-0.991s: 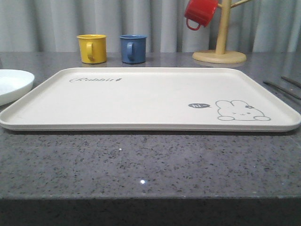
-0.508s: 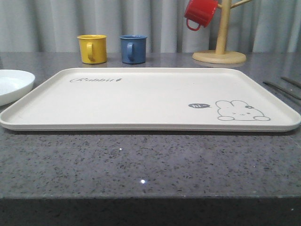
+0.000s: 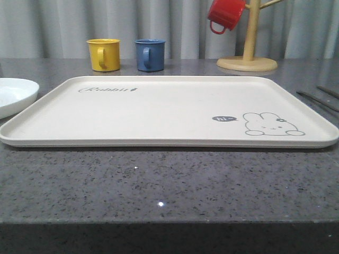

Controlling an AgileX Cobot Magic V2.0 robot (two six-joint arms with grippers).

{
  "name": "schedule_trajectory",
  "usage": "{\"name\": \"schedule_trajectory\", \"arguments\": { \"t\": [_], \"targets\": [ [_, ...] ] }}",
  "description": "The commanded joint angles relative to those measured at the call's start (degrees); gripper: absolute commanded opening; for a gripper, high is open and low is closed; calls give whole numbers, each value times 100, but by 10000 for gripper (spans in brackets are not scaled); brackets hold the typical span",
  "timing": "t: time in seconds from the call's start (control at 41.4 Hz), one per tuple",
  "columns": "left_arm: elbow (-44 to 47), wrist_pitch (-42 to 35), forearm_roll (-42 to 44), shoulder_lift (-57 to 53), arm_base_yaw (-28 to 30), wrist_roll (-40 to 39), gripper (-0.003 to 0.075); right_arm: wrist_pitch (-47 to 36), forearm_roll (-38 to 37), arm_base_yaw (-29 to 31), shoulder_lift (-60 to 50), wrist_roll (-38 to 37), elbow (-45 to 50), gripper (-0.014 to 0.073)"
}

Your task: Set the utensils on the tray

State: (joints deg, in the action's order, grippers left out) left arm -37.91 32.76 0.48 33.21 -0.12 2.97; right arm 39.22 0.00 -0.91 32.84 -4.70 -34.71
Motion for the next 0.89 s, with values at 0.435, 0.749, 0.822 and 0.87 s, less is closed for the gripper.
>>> {"name": "schedule_trajectory", "arguments": {
  "t": [0.435,0.749,0.822,0.87],
  "targets": [
    [-217,-301,-48,1230,-2,-43,524,-381,-48,-1,150,45,-202,527],
    [-1199,757,563,2369,47,-43,514,-381,-48,-1,150,45,-202,527],
    [-1504,1026,573,2702,269,-43,514,-381,-48,-1,150,45,-202,527],
    [-1660,1162,547,2926,454,-43,514,-381,-48,-1,150,45,-202,527]
  ]
}}
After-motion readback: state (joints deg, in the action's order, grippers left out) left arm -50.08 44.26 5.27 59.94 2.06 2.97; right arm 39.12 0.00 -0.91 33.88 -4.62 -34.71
